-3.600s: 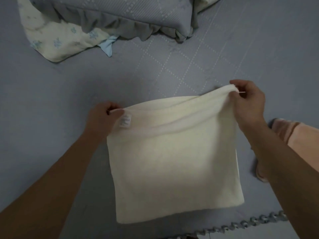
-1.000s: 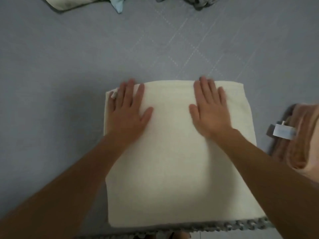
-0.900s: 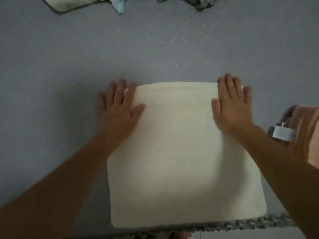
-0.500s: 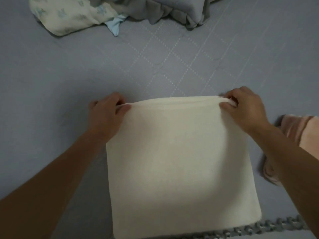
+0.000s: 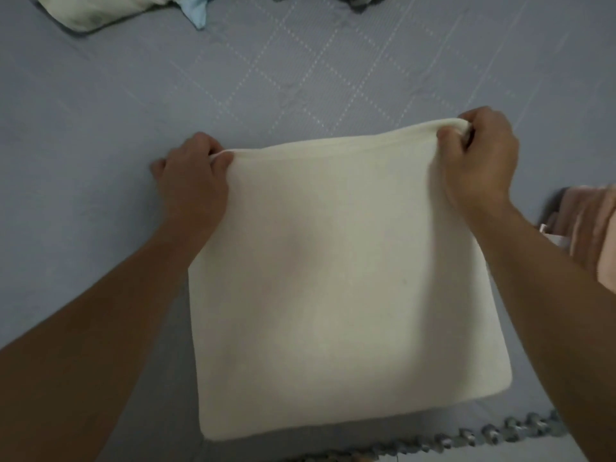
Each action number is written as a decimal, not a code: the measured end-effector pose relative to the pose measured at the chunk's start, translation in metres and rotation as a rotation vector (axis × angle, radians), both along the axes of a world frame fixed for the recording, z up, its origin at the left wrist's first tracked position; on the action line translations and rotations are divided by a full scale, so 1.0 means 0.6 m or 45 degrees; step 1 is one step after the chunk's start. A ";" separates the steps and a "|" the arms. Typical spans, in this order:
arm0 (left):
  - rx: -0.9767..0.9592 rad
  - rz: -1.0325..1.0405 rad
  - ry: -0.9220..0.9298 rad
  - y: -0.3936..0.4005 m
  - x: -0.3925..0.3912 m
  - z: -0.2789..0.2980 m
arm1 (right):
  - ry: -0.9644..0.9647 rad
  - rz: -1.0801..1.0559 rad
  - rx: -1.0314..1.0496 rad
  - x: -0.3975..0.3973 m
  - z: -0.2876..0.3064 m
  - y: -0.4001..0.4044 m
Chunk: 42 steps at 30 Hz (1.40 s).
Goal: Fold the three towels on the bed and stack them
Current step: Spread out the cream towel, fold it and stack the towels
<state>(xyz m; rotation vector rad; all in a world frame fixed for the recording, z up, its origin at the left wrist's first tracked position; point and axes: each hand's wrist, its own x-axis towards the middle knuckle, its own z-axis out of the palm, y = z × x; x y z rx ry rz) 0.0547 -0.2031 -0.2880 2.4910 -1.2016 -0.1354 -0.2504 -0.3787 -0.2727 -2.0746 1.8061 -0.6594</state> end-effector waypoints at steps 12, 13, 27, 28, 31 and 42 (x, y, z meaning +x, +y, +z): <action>0.273 -0.015 -0.172 0.008 -0.027 0.007 | 0.275 0.023 0.218 0.004 -0.009 0.017; 0.253 -0.021 -0.192 0.026 -0.047 0.012 | 0.345 0.046 0.200 0.004 -0.002 0.041; 0.525 -0.749 -0.101 0.424 -0.215 -0.021 | 0.738 1.153 0.212 -0.237 -0.049 0.383; 0.522 -0.793 -0.080 0.442 -0.214 -0.014 | 0.765 1.151 0.239 -0.262 -0.041 0.376; 0.446 -0.887 -0.038 0.492 -0.225 0.010 | 0.781 1.233 0.278 -0.320 -0.022 0.370; 0.398 -0.281 0.342 0.515 -0.244 0.086 | 0.421 1.072 0.379 -0.361 0.065 0.361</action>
